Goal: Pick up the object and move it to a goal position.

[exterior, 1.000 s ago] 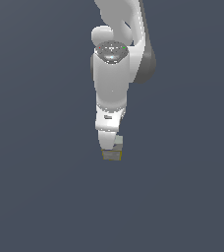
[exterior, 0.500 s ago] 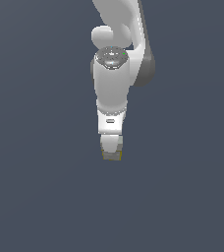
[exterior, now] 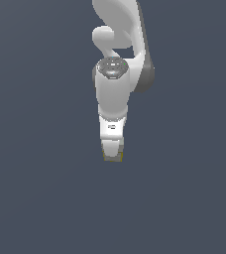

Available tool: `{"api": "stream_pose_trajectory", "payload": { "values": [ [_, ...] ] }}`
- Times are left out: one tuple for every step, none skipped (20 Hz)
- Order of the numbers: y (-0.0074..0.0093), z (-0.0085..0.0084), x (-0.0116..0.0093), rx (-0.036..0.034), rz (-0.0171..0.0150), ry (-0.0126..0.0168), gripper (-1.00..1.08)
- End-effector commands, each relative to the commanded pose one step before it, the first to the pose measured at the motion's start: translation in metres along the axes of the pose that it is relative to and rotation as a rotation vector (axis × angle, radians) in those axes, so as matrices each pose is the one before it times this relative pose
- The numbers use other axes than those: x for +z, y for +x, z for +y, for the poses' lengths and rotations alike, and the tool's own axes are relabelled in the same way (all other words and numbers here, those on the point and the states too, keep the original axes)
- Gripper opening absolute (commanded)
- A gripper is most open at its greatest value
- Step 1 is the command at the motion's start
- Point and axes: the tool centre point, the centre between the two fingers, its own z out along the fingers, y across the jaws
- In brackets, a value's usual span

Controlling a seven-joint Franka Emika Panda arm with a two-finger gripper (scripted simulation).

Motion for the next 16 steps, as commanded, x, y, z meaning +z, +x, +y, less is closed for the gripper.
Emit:
{"api": "stream_pose_trajectory", "payload": {
  "values": [
    [0.00014,-0.00082,0.01342,-0.0014,0.00018,0.0011,1.0],
    [-0.00023,-0.00011,0.0044,0.0,0.0,0.0,1.0],
    [0.00023,-0.00007,0.00368,-0.00069,0.00008,-0.00003,1.0],
    [-0.00016,0.00005,0.00301,0.0,0.0,0.0,1.0],
    [0.00019,0.00012,0.00231,-0.00049,-0.00002,-0.00003,1.0],
    [-0.00008,0.00025,0.00164,0.0,0.0,0.0,1.0],
    [-0.00004,0.00037,0.00095,0.0,0.0,0.0,1.0],
    [-0.00001,0.00043,0.00027,0.0,0.0,0.0,1.0],
    [0.00001,0.00017,-0.00004,0.0,0.0,0.0,1.0],
    [0.0,0.0,0.0,0.0,0.0,0.0,-1.0],
    [0.0,0.0,0.0,0.0,0.0,0.0,-1.0],
    [0.0,0.0,0.0,0.0,0.0,0.0,-1.0],
    [0.0,0.0,0.0,0.0,0.0,0.0,-1.0],
    [0.0,0.0,0.0,0.0,0.0,0.0,-1.0],
    [0.0,0.0,0.0,0.0,0.0,0.0,-1.0],
    [0.0,0.0,0.0,0.0,0.0,0.0,-1.0]
  ]
}}
